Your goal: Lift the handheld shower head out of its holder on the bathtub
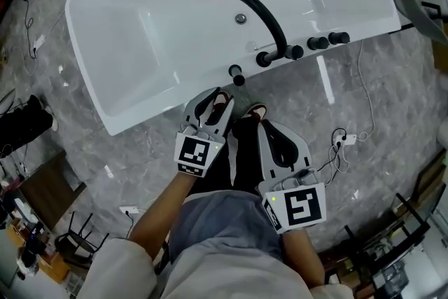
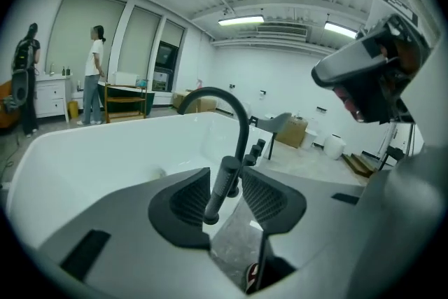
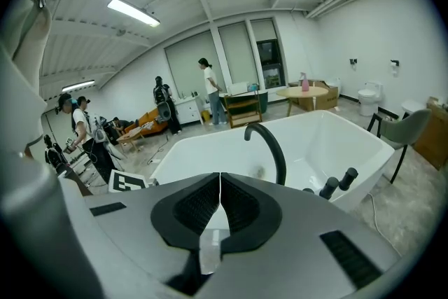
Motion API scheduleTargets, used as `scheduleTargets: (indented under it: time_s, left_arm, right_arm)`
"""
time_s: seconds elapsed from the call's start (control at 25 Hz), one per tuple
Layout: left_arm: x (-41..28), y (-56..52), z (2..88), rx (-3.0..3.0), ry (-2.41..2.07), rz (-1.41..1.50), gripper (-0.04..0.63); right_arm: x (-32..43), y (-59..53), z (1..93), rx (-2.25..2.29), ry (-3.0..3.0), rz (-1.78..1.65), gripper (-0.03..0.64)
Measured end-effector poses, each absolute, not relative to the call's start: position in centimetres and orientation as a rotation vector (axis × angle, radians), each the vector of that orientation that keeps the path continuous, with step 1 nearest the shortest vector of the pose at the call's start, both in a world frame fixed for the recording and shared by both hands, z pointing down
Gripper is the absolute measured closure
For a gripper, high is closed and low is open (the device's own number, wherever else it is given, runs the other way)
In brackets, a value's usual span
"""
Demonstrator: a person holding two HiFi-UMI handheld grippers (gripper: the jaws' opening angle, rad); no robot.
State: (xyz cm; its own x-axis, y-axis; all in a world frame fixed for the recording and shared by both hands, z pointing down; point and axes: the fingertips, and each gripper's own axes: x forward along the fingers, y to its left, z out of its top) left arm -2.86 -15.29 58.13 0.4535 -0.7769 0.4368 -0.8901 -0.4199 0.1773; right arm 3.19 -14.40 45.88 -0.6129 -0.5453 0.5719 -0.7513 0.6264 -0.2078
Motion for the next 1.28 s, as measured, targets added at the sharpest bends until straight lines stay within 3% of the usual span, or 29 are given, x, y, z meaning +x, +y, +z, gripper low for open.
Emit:
scheduleTargets:
  time_s: [0.36,0.76,1.2,1.28]
  left_arm:
    - [-1.4,-16.7,65.1,2.295,-1.367,0.472,0.408]
    - [-0.8,-18.3,73.1,2.177,-1.421,0.575,0.408]
    - [0.4,-20.0,74.5,2.202,-1.434,0.582,0.41]
    - [0.5,-20.0,74.5,2.202,-1.437,0.584,0.445]
  right_arm:
    - [2.9,-14.2,46.7,0.995,-2.351,0.595,0.597]
    - [3.3,-13.2,49.2,0.988,-2.291,0.635,0.597]
    - [3.6,-12.8,50.2,0.998,-2.262,0.654,0.597]
    - [3.6,-12.7,50.2,1.0,-2.264,0.653,0.597]
